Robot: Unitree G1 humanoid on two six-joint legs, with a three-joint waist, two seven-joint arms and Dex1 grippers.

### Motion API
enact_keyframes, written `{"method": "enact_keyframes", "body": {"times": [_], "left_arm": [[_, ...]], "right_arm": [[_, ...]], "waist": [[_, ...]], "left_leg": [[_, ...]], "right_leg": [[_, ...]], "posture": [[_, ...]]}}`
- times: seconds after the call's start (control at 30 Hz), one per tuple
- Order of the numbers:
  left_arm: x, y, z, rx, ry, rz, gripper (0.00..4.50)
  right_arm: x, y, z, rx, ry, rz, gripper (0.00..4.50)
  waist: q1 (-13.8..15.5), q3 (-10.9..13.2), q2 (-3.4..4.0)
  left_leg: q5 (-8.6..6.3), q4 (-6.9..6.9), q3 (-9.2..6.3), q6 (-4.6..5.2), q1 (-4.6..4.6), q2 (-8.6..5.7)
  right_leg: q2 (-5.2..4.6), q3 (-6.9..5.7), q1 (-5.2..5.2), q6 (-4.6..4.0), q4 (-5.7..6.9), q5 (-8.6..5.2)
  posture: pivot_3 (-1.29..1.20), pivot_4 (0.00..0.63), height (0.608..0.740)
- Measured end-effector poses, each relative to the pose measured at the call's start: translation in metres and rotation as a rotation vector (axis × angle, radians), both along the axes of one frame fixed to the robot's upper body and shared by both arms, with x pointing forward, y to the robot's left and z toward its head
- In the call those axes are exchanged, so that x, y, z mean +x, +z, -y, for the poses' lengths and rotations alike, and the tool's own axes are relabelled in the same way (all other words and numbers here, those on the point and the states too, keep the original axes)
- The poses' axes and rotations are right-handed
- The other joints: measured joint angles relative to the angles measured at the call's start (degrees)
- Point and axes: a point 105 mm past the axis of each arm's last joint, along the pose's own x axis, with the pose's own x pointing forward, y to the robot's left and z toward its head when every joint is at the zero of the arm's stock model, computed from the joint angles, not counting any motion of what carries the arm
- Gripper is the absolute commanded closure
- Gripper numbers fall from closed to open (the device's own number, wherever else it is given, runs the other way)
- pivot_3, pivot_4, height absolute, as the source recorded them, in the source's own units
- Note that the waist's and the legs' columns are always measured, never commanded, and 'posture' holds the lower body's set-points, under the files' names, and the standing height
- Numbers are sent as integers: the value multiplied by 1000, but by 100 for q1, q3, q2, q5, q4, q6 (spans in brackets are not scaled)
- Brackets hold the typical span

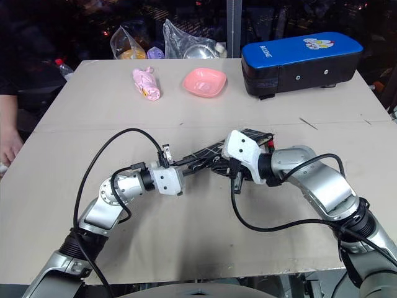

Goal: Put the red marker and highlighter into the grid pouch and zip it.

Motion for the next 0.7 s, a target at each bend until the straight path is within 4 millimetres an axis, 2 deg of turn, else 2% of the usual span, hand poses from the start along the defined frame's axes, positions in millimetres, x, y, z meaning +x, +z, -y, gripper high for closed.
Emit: {"method": "enact_keyframes", "body": {"times": [0.3,0.43,0.5,0.6,0.67,0.7], "left_arm": [[3,4,2,-25,11,8,4500],[5,3,2,-46,29,0,4500],[6,2,2,-51,39,-14,4500],[9,0,1,-63,61,-31,4500],[9,0,0,-66,66,-33,4500],[11,1,-1,-77,76,-40,4500]], "right_arm": [[-2,11,-14,6,45,36,4456],[-6,11,-12,10,77,-5,3323],[-9,13,-7,16,88,-37,2394],[-9,16,16,29,42,-68,1071],[-8,16,24,32,22,-79,1071],[-11,18,41,46,-6,-112,1071]], "waist": [[0,0,0],[6,0,0],[8,0,0],[14,0,-1],[11,0,-1],[9,0,-1]], "left_leg": [[0,1,-1,0,0,0],[0,1,-1,0,-1,0],[0,1,-2,0,-1,0],[0,1,-5,0,-2,-1],[0,1,-4,0,-2,-1],[0,1,-4,0,-1,-1]], "right_leg": [[0,-2,0,-2,1,1],[-2,-2,1,-2,0,1],[-3,-3,1,-2,0,2],[-5,-6,2,-2,-1,2],[-6,-4,2,-2,-1,1],[-6,-4,2,-2,-1,1]], "posture": [[0,150,740],[0,150,740],[0,150,740],[0,150,740],[0,150,740],[0,150,740]]}}
